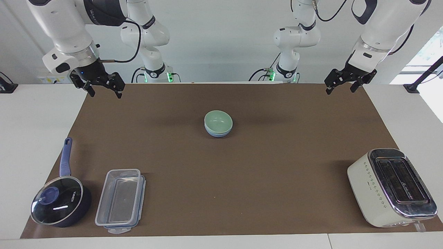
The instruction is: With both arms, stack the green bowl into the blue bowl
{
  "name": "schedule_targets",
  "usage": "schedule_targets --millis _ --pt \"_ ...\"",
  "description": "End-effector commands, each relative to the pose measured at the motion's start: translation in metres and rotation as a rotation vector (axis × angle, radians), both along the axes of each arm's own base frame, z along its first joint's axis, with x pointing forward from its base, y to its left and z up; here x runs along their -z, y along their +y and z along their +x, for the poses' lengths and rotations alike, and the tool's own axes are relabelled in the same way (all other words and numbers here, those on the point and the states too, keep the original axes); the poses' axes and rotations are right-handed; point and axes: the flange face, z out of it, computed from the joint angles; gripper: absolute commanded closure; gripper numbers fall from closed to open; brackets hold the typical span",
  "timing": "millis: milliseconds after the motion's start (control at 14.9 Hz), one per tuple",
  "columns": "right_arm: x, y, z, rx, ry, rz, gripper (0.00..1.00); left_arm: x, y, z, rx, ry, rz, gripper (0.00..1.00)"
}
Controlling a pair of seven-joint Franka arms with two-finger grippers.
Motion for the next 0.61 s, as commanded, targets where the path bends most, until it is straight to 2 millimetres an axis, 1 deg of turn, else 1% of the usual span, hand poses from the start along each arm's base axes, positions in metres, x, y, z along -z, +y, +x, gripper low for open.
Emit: schedule_targets --millis 0,337,538 --pt "-0.004 -0.002 -0.003 0.023 0.0 0.02 0.0 -0.003 0.005 -0.003 0.003 -0.003 0.028 0.0" --pt "-0.006 0.008 -0.003 0.063 0.0 0.038 0.0 -0.003 0.005 -0.003 0.003 -0.003 0.028 0.0" --pt "-0.006 0.008 -0.004 0.065 0.0 0.049 0.0 -0.003 0.004 -0.003 0.004 -0.003 0.028 0.0"
